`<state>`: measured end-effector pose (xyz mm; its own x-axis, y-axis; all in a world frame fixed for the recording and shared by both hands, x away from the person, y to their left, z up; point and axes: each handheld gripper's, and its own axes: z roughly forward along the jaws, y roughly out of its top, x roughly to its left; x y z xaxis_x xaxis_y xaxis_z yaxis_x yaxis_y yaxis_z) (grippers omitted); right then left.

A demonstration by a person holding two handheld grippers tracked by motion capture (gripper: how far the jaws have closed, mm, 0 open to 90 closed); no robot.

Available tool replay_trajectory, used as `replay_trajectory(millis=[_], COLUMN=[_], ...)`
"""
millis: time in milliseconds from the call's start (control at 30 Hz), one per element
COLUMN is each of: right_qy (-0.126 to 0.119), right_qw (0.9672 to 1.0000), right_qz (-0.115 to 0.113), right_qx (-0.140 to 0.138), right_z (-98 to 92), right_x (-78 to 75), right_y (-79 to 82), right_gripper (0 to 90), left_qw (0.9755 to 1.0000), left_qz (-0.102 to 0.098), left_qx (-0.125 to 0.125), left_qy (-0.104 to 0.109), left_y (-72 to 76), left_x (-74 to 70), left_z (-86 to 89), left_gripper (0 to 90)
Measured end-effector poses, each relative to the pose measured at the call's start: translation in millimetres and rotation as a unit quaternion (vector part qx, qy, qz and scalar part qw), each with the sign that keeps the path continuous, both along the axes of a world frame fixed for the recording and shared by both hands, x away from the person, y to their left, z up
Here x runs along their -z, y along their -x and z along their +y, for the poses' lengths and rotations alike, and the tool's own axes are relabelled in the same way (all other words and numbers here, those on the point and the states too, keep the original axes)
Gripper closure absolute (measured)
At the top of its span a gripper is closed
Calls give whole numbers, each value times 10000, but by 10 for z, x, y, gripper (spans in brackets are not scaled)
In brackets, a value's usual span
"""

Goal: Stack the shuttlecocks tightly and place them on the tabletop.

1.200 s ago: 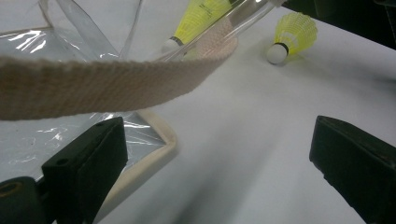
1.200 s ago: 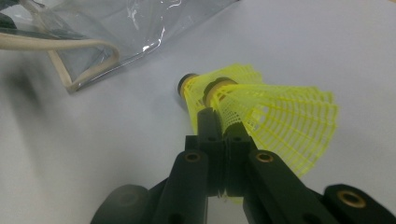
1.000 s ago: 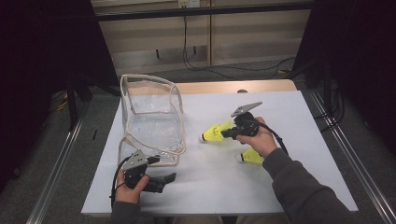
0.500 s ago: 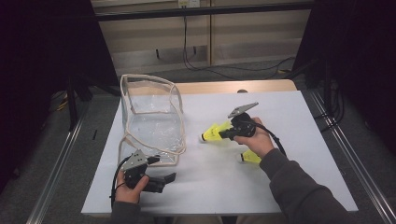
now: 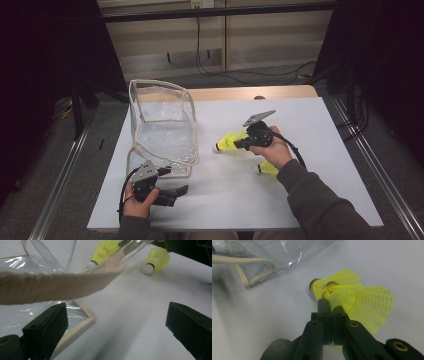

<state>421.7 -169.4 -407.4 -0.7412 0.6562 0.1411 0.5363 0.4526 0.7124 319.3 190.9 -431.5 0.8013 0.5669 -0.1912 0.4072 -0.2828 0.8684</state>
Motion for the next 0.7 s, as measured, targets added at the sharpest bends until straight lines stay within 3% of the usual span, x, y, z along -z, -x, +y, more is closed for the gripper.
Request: replay_trajectory(millis=[700], right_qy=[10], right_qw=[10000], right_qz=[50], right_qx=[25], right_z=[41], right_x=[31], right_y=[3], right_gripper=[883], left_qw=[10000], left_qz=[-3], left_qx=[-10], left_qy=[-4], left_y=[1], left_x=[-3], left_z=[5], left_gripper=[43])
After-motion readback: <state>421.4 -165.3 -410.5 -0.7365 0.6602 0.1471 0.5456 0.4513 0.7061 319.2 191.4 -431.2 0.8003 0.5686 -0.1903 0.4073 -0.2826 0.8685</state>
